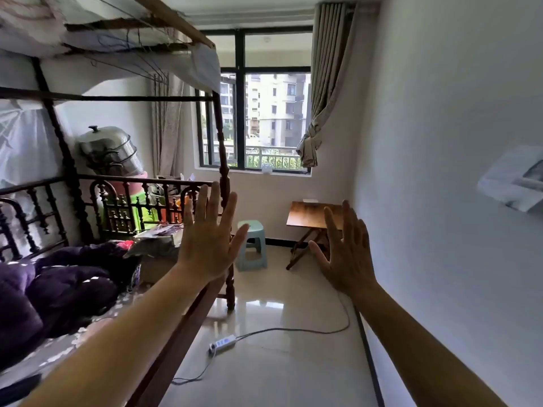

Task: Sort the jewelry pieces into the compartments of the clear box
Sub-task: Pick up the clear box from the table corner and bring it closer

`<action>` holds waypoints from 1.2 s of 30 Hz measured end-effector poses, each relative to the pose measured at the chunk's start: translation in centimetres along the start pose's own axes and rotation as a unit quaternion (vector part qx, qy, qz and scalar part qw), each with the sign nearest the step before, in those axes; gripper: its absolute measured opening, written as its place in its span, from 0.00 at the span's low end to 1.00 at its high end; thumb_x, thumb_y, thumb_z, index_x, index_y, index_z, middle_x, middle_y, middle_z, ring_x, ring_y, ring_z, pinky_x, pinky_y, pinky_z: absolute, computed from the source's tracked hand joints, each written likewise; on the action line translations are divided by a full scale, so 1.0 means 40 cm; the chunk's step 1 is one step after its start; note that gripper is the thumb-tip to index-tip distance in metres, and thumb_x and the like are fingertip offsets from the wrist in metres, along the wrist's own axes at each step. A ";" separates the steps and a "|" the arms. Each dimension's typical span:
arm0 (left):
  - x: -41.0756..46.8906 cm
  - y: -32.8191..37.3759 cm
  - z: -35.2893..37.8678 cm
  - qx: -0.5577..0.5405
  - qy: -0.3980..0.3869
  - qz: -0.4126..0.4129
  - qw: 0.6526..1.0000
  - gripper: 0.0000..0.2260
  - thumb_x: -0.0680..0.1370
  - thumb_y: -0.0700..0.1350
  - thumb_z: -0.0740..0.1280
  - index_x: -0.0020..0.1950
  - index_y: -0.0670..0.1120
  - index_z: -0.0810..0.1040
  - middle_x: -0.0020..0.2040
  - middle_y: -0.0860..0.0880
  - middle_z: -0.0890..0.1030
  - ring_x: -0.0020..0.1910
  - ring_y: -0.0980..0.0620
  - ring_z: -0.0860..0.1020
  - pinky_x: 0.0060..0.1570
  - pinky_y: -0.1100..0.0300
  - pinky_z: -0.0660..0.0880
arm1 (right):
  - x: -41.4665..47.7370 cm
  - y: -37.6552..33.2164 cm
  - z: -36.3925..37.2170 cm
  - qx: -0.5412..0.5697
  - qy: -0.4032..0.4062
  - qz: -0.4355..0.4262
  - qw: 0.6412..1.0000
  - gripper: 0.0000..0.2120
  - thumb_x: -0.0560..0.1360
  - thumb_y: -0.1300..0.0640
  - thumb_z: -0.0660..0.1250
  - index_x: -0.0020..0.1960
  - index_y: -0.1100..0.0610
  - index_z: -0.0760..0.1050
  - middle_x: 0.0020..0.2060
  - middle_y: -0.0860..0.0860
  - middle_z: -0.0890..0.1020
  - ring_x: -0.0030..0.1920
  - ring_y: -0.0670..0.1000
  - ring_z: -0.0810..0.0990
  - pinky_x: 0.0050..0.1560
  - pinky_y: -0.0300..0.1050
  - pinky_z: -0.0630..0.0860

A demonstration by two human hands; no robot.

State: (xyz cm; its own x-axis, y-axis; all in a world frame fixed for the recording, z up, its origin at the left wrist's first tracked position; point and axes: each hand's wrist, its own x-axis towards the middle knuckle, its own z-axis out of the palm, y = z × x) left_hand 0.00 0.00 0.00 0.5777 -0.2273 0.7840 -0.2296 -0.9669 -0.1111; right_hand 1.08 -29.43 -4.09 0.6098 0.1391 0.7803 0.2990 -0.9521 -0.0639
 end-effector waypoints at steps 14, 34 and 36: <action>0.385 -0.118 0.603 -0.041 -0.066 0.007 0.997 0.32 0.81 0.63 0.45 0.81 0.48 0.50 0.81 0.41 0.45 0.80 0.41 0.43 0.76 0.38 0.46 | 0.338 0.237 0.501 -0.014 -0.007 0.036 0.999 0.39 0.79 0.40 0.63 0.83 0.51 0.49 0.82 0.59 0.45 0.81 0.62 0.50 0.76 0.64 0.56; 1.058 -0.328 1.579 -0.039 -0.105 -0.049 0.993 0.33 0.80 0.65 0.43 0.81 0.49 0.50 0.81 0.42 0.44 0.80 0.41 0.44 0.76 0.36 0.47 | 1.083 0.680 1.458 0.006 -0.111 0.016 0.994 0.38 0.81 0.37 0.57 0.83 0.51 0.45 0.82 0.58 0.40 0.81 0.60 0.45 0.77 0.65 0.52; 1.114 -0.365 1.706 -0.045 -0.110 -0.049 0.992 0.34 0.79 0.65 0.41 0.81 0.50 0.48 0.81 0.42 0.41 0.80 0.41 0.43 0.76 0.37 0.46 | 1.146 0.715 1.577 -0.003 -0.115 0.011 0.993 0.38 0.81 0.37 0.57 0.83 0.52 0.46 0.82 0.58 0.41 0.81 0.60 0.46 0.77 0.65 0.53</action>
State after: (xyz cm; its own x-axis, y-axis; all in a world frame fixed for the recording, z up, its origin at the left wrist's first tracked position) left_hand 82.54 -3.92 -5.11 0.7557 -0.1629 0.6343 -0.2283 -0.9733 0.0219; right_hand 83.89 -33.09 -9.41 0.7675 0.1759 0.6165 0.2797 -0.9571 -0.0752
